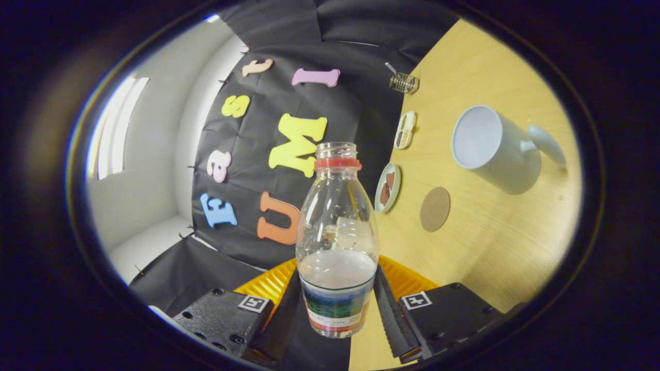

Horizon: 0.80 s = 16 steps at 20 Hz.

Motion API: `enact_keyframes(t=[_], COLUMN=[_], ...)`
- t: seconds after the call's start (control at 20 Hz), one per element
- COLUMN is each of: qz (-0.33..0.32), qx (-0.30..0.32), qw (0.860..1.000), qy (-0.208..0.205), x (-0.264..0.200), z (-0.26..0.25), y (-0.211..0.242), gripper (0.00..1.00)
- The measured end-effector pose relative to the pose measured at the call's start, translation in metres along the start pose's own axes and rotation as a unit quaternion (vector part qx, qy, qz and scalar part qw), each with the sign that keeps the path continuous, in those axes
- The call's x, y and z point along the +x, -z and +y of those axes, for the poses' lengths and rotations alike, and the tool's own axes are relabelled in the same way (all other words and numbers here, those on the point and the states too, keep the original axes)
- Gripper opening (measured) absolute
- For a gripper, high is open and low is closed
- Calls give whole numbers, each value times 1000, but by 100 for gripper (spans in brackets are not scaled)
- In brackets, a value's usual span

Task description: Take the bottle from table, then pour the juice into the cup, finally place the bottle on the coaster

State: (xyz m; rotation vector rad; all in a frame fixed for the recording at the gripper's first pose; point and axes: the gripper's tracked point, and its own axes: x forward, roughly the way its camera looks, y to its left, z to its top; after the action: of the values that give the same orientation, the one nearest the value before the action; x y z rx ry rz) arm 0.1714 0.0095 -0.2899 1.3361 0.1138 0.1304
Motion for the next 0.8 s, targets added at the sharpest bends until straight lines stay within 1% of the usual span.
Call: enact_keyframes(t=[0.3, 0.45, 0.65, 0.8], qz=[-12, -21, -22, -29], qx=[76, 118, 157, 188], qw=[997, 993, 987, 982], qy=[-2, -1, 3, -1], x=[6, 7, 12, 11], z=[-1, -4, -5, -3], y=[-13, -20, -24, -30], gripper=[78, 78, 78, 78])
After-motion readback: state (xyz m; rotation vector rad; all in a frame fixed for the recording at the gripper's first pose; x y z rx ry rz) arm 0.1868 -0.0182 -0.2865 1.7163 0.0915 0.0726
